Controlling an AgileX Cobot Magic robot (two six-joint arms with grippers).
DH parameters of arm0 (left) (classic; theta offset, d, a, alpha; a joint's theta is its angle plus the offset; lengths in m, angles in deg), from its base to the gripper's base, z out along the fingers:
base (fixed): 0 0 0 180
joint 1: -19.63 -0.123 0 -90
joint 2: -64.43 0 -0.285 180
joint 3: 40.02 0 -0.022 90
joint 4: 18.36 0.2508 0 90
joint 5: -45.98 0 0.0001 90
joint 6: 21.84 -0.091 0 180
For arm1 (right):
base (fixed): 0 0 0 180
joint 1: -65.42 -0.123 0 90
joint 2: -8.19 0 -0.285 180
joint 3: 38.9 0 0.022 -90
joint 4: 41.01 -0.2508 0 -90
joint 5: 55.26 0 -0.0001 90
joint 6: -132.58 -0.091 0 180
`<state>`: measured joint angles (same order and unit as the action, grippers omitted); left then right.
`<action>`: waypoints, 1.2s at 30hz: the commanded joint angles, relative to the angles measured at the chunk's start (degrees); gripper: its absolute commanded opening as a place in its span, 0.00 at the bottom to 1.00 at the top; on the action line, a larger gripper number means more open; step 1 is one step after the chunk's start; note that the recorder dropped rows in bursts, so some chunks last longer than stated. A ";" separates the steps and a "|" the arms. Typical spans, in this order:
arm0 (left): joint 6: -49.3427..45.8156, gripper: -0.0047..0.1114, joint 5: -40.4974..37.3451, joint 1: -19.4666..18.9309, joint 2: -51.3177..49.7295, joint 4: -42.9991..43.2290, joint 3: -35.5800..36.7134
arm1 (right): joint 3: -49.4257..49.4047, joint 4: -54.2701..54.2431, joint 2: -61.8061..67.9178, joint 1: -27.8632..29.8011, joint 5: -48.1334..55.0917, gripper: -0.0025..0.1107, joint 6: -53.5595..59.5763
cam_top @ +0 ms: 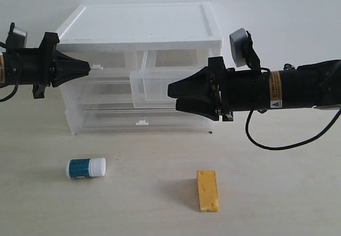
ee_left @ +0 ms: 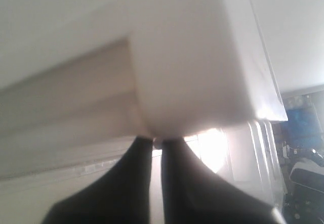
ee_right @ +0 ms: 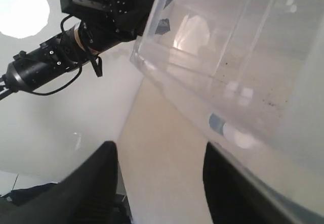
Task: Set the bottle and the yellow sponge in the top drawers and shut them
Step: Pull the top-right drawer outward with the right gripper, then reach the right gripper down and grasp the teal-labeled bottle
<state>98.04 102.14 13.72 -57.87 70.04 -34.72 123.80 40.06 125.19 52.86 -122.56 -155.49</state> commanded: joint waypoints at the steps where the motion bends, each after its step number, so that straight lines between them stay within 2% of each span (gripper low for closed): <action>1: 0.50 0.07 -3.40 0.30 -0.82 0.86 -0.41 | -1.54 1.66 -0.69 0.03 -1.40 0.43 0.30; 6: 0.50 0.07 -3.50 0.30 -0.82 0.62 -0.41 | -4.98 3.67 -4.15 0.03 -2.50 0.43 1.65; 10: 0.50 0.07 -3.64 0.30 -0.82 0.51 -0.41 | -13.15 5.10 -11.00 -0.22 -0.60 0.43 8.93; 12: 0.50 0.07 -3.89 0.30 -0.82 0.25 -0.41 | -17.24 5.49 -14.56 -2.85 5.01 0.43 13.12; 14: 0.50 0.07 -3.75 0.30 -0.82 0.27 -0.41 | -17.60 9.57 -17.25 -9.59 14.67 0.43 14.44; 15: 0.50 0.07 -3.45 0.30 -0.82 0.27 -0.41 | -17.11 13.23 -18.46 -15.24 24.54 0.43 14.70; 17: 0.50 0.07 -3.08 0.30 -0.82 0.27 -0.41 | -15.95 18.47 -19.10 -22.97 37.30 0.43 12.88; 18: 0.50 0.07 -2.78 0.30 -0.82 0.27 -0.41 | -14.95 18.88 -19.10 -27.89 47.22 0.43 9.28; 20: 0.50 0.07 -2.25 0.30 -0.82 0.27 -0.41 | -12.42 18.88 -17.89 -33.53 53.45 0.46 7.48; 21: 0.50 0.07 -2.12 0.30 -0.82 0.27 -0.41 | -10.74 18.88 -17.09 -34.75 52.12 0.48 7.48; 23: 0.50 0.07 -1.99 0.30 -0.82 0.27 -0.41 | -7.43 18.88 -15.27 -36.36 49.73 0.50 8.39; 25: 0.50 0.07 -1.99 0.30 -0.82 0.27 -0.41 | -2.28 18.88 -11.82 -38.66 52.52 0.50 14.37; 28: 0.50 0.07 -1.99 0.30 -0.82 0.27 -0.41 | 2.39 18.88 -6.62 -38.81 53.59 0.50 22.96; 36: 0.50 0.07 -2.29 0.30 -0.82 0.27 -0.41 | 16.04 18.88 8.52 -38.81 57.65 0.50 30.59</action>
<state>98.04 102.25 13.72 -57.87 70.04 -34.72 137.17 58.95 131.59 14.10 -65.34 -127.51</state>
